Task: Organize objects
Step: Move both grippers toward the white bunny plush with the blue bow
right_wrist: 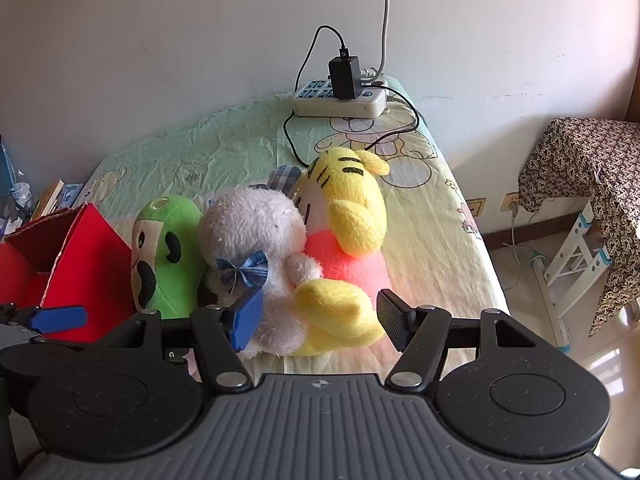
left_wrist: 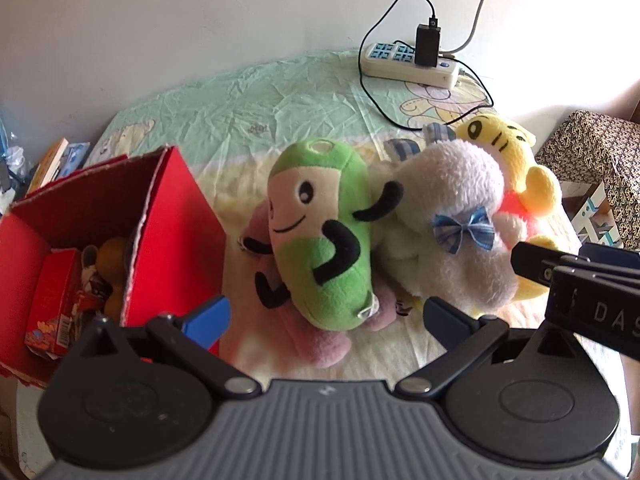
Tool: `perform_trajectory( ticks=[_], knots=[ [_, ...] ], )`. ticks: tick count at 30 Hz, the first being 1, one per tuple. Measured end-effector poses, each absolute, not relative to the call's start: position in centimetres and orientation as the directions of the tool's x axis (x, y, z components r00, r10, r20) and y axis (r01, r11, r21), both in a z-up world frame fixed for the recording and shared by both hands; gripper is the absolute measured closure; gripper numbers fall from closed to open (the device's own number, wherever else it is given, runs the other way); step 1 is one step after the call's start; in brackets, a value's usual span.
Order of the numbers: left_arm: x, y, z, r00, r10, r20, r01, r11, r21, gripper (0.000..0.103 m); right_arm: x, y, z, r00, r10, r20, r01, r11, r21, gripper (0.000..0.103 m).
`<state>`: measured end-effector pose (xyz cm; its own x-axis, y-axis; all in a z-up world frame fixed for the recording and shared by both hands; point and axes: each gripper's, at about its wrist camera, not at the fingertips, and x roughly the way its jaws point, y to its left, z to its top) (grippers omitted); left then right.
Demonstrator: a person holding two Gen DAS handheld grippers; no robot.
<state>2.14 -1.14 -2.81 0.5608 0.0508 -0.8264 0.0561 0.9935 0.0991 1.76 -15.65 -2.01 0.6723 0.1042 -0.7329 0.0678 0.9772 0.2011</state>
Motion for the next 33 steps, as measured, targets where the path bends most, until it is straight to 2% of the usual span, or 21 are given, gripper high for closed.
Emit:
perform_trajectory(
  ticks=[23,28,33],
  knots=[
    [2.4,-1.4,-3.0,0.549,0.033,-0.835,0.09,0.991,0.098,0.001,1.7,-15.9,-2.0,0.68,0.128,-0.722,0.052,0.973,0.223,0.037],
    [2.0,-1.1,-1.9,0.601,-0.018,-0.799,0.128,0.989,0.074,0.003,1.9,-16.4,-1.2,0.713,0.169,-0.681,0.015,0.967,0.255,0.037],
    [2.0,-1.7,-1.3,0.635,-0.156,-0.756,0.257,0.966,0.016,0.007,3.1,-16.9,-1.3,0.714,0.252,-0.654,-0.024,0.941,0.337,0.037]
  ],
)
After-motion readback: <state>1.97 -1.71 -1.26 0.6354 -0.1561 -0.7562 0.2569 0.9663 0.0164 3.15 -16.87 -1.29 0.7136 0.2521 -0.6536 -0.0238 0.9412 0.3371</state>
